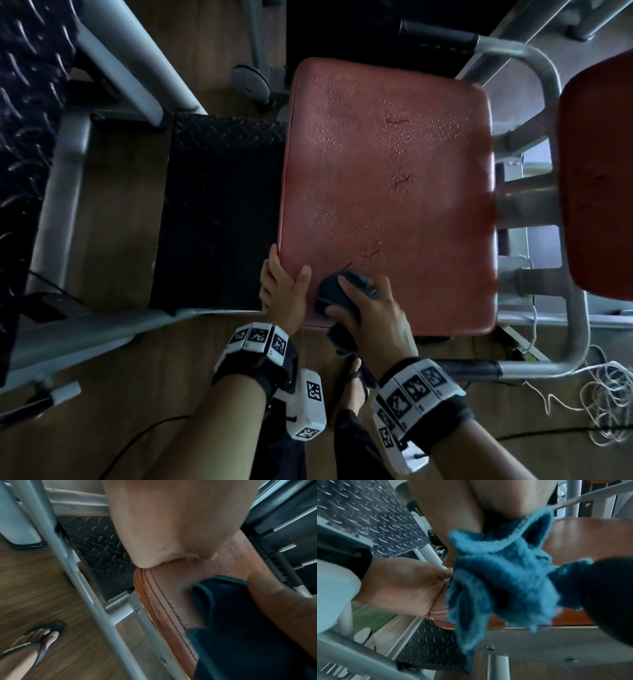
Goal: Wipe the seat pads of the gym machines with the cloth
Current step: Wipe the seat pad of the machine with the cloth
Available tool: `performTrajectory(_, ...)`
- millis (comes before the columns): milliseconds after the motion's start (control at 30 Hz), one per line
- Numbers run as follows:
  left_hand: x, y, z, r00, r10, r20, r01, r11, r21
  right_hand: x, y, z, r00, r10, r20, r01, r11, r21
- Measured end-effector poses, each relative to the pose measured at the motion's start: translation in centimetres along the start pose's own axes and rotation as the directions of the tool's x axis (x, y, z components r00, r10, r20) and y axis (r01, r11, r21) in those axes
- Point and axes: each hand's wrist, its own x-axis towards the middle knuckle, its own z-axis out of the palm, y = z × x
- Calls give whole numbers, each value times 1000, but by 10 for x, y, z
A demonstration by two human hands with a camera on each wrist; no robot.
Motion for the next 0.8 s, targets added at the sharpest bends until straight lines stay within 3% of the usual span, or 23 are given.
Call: performTrajectory(800, 11, -5, 8, 996, -34, -77, 37, 998, 44, 23, -7, -3, 993, 114, -37, -112, 992, 55)
